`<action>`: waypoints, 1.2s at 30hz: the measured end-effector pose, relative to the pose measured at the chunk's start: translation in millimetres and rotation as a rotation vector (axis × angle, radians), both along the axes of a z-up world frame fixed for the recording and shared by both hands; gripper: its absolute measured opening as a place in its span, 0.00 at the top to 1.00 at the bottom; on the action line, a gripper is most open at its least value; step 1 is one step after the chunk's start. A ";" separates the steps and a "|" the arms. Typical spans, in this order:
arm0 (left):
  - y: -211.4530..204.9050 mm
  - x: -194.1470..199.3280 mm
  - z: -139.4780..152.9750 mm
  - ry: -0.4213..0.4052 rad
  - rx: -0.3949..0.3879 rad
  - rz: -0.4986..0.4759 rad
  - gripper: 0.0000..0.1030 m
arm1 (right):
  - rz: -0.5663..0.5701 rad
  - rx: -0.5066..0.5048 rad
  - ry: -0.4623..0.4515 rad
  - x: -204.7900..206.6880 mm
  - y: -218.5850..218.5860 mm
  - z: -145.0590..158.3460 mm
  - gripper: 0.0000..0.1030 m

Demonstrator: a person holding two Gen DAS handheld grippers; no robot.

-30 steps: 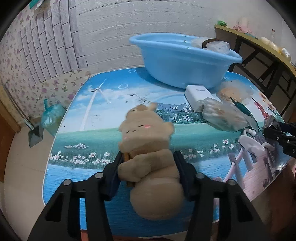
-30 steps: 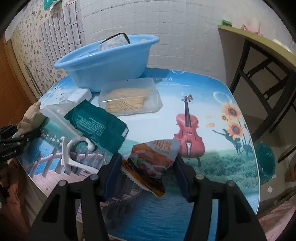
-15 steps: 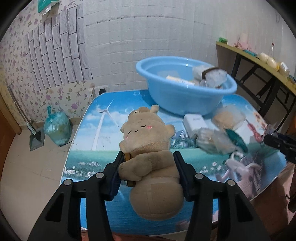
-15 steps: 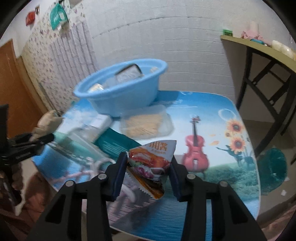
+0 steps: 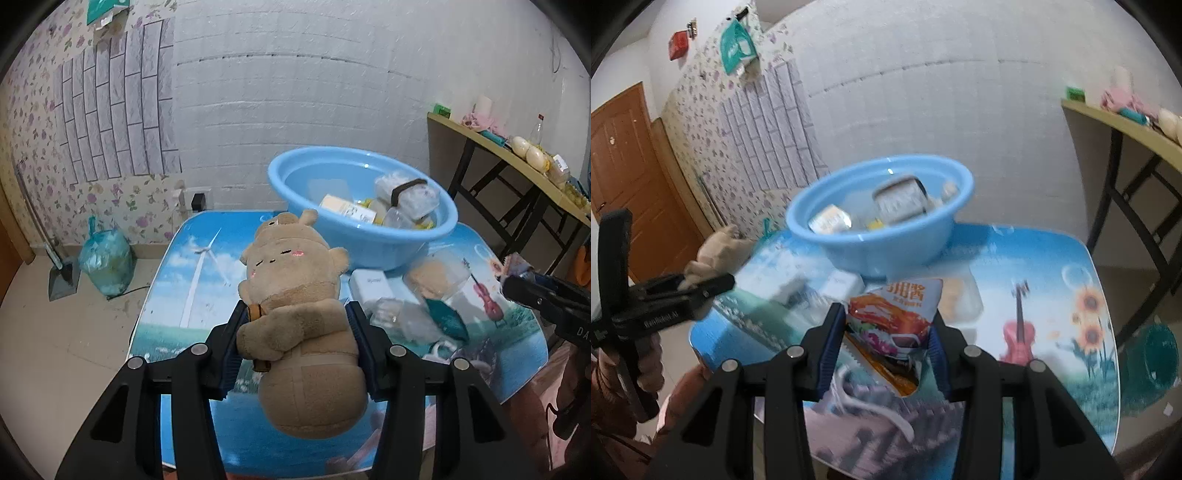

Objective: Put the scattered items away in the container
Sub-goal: 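Grasp the snack bag with the right gripper while the left grasps the plush bear, then carry the snack bag and plush bear over the basin and release both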

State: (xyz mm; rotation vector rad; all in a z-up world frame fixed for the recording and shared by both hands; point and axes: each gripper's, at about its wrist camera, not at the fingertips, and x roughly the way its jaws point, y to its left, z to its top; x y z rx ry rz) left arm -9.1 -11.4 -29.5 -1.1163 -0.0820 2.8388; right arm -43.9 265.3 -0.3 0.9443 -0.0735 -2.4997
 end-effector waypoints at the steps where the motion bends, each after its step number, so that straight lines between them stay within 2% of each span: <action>1: 1.5 -1.4 1.1 0.003 0.000 -0.003 0.50 | 0.009 -0.001 0.007 -1.8 -3.1 3.3 0.59; 19: 28.2 -57.5 28.6 0.067 -0.001 -0.066 0.50 | 0.042 -0.007 0.053 -46.9 -23.9 21.6 0.59; 36: 50.8 -133.6 12.3 0.040 -0.011 -0.113 0.50 | 0.052 0.010 0.018 -114.5 -41.4 5.5 0.59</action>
